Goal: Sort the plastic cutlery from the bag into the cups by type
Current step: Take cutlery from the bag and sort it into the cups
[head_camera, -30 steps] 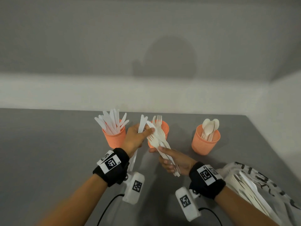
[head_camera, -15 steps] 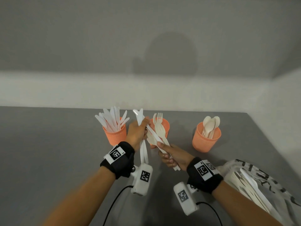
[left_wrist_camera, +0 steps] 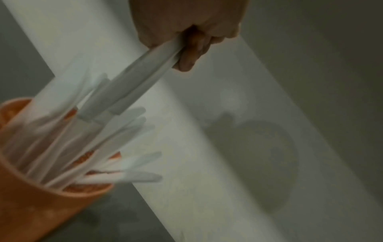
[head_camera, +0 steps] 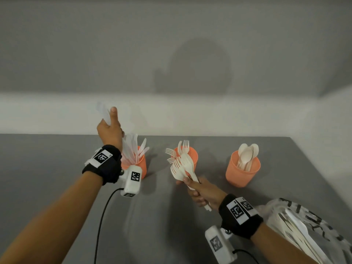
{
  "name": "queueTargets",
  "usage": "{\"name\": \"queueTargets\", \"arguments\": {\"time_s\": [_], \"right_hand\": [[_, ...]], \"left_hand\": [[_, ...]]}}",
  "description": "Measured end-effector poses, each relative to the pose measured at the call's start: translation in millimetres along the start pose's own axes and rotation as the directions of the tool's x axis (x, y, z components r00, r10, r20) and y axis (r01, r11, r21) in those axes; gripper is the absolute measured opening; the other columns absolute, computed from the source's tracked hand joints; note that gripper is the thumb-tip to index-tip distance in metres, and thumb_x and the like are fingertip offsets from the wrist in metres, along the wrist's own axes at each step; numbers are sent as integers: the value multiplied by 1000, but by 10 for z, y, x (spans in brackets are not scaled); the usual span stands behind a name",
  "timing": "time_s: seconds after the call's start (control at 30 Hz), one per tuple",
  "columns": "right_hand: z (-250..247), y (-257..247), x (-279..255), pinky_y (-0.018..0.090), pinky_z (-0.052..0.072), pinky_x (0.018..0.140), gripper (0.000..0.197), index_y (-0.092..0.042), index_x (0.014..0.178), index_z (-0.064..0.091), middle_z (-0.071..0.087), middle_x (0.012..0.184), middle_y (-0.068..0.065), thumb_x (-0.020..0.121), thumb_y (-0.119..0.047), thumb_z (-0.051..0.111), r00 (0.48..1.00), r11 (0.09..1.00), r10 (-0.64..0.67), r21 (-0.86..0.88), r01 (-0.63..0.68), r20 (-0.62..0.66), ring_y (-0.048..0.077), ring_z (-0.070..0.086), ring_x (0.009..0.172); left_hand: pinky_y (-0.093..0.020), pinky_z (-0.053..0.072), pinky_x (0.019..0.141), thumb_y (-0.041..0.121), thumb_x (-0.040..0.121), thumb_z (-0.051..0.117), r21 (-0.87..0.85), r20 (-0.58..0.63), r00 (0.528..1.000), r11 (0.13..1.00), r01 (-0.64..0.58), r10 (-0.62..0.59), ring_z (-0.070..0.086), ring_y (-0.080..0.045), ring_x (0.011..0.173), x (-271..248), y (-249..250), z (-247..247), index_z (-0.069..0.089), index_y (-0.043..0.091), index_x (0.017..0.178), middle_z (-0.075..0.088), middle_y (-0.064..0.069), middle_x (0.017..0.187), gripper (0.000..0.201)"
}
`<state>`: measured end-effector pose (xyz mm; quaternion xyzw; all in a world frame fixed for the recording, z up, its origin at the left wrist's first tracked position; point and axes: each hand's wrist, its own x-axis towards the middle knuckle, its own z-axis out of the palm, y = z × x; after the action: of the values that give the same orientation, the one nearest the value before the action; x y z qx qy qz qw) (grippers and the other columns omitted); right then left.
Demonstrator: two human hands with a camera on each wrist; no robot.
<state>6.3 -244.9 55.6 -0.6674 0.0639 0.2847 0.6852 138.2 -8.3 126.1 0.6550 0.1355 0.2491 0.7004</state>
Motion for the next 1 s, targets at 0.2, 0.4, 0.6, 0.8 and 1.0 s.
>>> {"name": "queueTargets", "arguments": {"time_s": [0.2, 0.4, 0.6, 0.8, 1.0], "right_hand": [[-1, -79, 70, 13, 20, 34, 31, -19, 89, 63, 29, 48, -7, 94, -45, 44, 1000, 994, -1, 106, 2, -10, 2, 23, 35], [52, -81, 143, 13, 19, 33, 42, -18, 98, 63, 30, 46, -7, 95, -48, 34, 999, 987, 47, 153, -44, -13, 3, 21, 33], [72, -45, 132, 14, 21, 34, 45, -16, 104, 63, 35, 47, -6, 97, -46, 31, 998, 986, 58, 160, -51, -39, 3, 23, 34], [110, -42, 59, 14, 21, 35, 40, -17, 90, 61, 35, 47, -5, 98, -41, 30, 995, 988, -19, 151, 34, -97, 3, 25, 33], [174, -4, 24, 16, 20, 36, 34, -12, 98, 63, 41, 55, -2, 98, -36, 38, 921, 970, -201, 64, 235, -333, 4, 27, 36]], "left_hand": [[-15, 44, 52, 42, 93, 47, 139, 93, 994, 988, -62, 50, 46, -12, 54, 41, -353, -28, 43, 15, 64, 43, -3, 59, 40], [-18, 50, 68, 12, 96, 44, 313, 282, 957, 937, -158, 67, 57, -1, 61, -205, -674, -60, 49, 10, 99, 55, -5, 69, 6], [-41, 41, 82, 24, 90, 48, 678, 488, 845, 515, -525, 219, 55, -40, 96, -119, -845, -199, 65, 2, 102, 61, -20, 103, 30], [-42, 37, 85, 48, 85, 34, 697, 468, 804, 406, -591, 367, 52, -32, 104, -297, -516, -135, 60, 12, 117, 56, -13, 118, 55], [-12, 42, 69, 27, 94, 48, 328, 456, 876, 885, -331, 159, 58, -10, 81, -1024, -317, 108, 60, 9, 108, 63, 3, 92, 26]]}}
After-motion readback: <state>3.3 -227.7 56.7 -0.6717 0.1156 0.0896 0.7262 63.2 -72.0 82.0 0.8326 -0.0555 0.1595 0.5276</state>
